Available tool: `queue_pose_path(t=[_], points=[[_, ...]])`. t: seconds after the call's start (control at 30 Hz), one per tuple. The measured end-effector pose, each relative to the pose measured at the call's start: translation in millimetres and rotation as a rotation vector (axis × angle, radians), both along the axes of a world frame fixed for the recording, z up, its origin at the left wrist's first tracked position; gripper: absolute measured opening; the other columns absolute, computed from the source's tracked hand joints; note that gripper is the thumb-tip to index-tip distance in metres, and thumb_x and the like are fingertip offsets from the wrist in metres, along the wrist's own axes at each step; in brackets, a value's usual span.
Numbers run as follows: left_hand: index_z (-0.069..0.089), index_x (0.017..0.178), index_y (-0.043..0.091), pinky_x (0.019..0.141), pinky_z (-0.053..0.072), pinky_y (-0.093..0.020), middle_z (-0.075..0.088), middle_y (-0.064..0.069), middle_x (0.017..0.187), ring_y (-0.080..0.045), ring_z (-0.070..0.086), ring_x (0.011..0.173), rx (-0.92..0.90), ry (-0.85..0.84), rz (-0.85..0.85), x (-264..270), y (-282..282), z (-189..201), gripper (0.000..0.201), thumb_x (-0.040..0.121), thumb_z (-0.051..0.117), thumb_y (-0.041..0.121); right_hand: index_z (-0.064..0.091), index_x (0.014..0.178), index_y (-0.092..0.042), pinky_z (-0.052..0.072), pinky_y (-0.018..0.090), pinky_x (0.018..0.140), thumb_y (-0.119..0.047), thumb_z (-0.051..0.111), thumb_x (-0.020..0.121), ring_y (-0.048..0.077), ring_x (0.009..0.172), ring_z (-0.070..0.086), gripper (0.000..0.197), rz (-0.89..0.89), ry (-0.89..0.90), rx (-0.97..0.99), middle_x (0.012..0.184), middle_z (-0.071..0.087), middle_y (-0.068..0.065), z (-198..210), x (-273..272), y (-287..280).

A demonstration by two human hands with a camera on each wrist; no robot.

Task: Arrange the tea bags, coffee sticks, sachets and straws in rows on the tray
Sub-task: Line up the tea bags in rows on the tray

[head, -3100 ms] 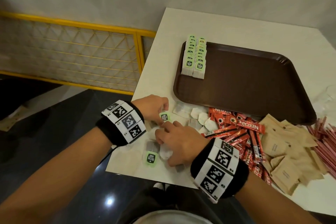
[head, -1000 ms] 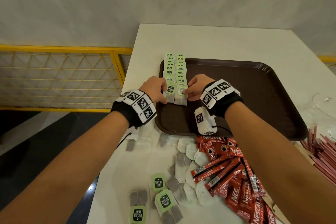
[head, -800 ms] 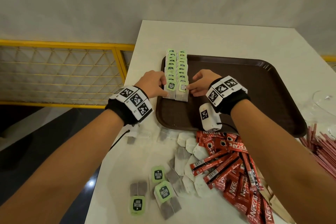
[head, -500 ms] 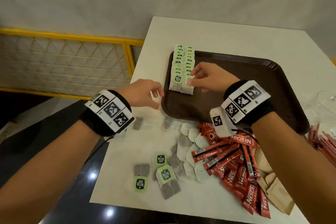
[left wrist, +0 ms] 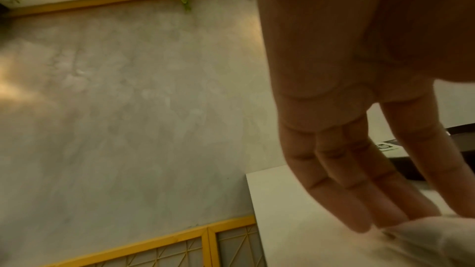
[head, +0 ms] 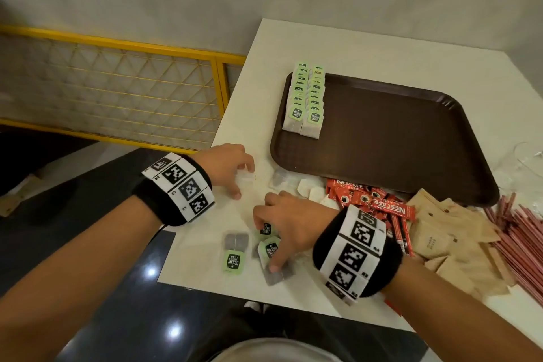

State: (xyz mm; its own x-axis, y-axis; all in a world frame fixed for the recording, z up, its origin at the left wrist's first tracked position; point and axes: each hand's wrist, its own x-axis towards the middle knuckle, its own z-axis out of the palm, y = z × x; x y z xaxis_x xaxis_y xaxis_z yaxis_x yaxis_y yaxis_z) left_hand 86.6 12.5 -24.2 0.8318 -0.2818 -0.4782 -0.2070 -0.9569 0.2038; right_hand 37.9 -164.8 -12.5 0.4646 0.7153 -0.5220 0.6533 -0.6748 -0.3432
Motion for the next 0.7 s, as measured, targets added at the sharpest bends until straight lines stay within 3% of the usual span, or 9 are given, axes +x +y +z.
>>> queue_pose_path(t=[0.13,0.27,0.33,0.4,0.47,0.6,0.7], points=[[0.058,0.12,0.016,0.076,0.033,-0.023,0.055,-0.004,0.114,-0.018,0.05,0.104,-0.014,-0.065,-0.009,-2,0,0,0.047,0.077,0.074,0.028,0.051,0.107,-0.016,0.032,0.029,0.07,-0.037,0.08,0.067,0.015,0.096,0.039,0.053,0.059,-0.047,-0.048,0.108,0.049,0.001,-4,-4,4],[0.063,0.113,0.015,0.08,0.043,-0.024,0.063,-0.004,0.109,-0.017,0.056,0.099,-0.131,-0.126,0.06,-5,4,-1,0.03,0.085,0.065,0.026,0.053,0.106,-0.015,0.032,0.028,0.071,-0.032,0.078,0.071,0.017,0.103,0.044,0.047,0.044,-0.032,-0.04,0.109,0.052,0.001,-7,-2,4],[0.065,0.106,0.014,0.082,0.047,-0.028,0.066,-0.003,0.105,-0.016,0.059,0.091,-0.234,-0.132,0.124,-6,8,0,0.021,0.088,0.061,0.025,0.053,0.094,-0.016,0.034,0.027,0.068,-0.028,0.078,0.072,0.016,0.092,0.044,0.036,0.01,0.008,0.01,0.094,0.051,-0.001,-9,2,0],[0.065,0.099,0.013,0.075,0.049,-0.028,0.066,-0.002,0.095,-0.014,0.061,0.077,-0.336,-0.129,0.201,-7,10,-1,0.017,0.091,0.058,0.026,0.046,0.074,-0.019,0.033,0.024,0.059,-0.022,0.077,0.072,0.013,0.073,0.044,0.031,-0.055,0.085,0.087,0.074,0.046,-0.006,-8,5,-6],[0.064,0.094,0.011,0.069,0.054,-0.028,0.064,-0.002,0.087,-0.018,0.063,0.073,-0.489,-0.091,0.325,-6,11,-2,0.012,0.091,0.057,0.02,0.046,0.068,-0.022,0.032,0.018,0.054,-0.019,0.077,0.073,0.006,0.061,0.042,0.031,-0.112,0.171,0.149,0.066,0.046,-0.01,-4,12,-13],[0.06,0.088,0.009,0.064,0.057,-0.021,0.056,-0.008,0.093,-0.016,0.059,0.081,-0.878,0.007,0.641,1,4,3,0.007,0.092,0.055,0.007,0.058,0.076,-0.023,0.043,0.019,0.067,-0.013,0.072,0.08,0.004,0.068,0.053,0.018,-0.209,0.338,0.351,0.074,0.058,-0.008,11,29,-29],[0.06,0.086,0.01,0.065,0.059,-0.024,0.055,-0.012,0.095,-0.018,0.057,0.081,-1.104,0.089,0.798,9,-2,8,0.01,0.092,0.053,0.006,0.064,0.088,-0.014,0.045,0.015,0.063,-0.003,0.064,0.085,0.001,0.065,0.055,0.012,-0.408,0.432,0.558,0.078,0.062,-0.005,16,50,-46]])
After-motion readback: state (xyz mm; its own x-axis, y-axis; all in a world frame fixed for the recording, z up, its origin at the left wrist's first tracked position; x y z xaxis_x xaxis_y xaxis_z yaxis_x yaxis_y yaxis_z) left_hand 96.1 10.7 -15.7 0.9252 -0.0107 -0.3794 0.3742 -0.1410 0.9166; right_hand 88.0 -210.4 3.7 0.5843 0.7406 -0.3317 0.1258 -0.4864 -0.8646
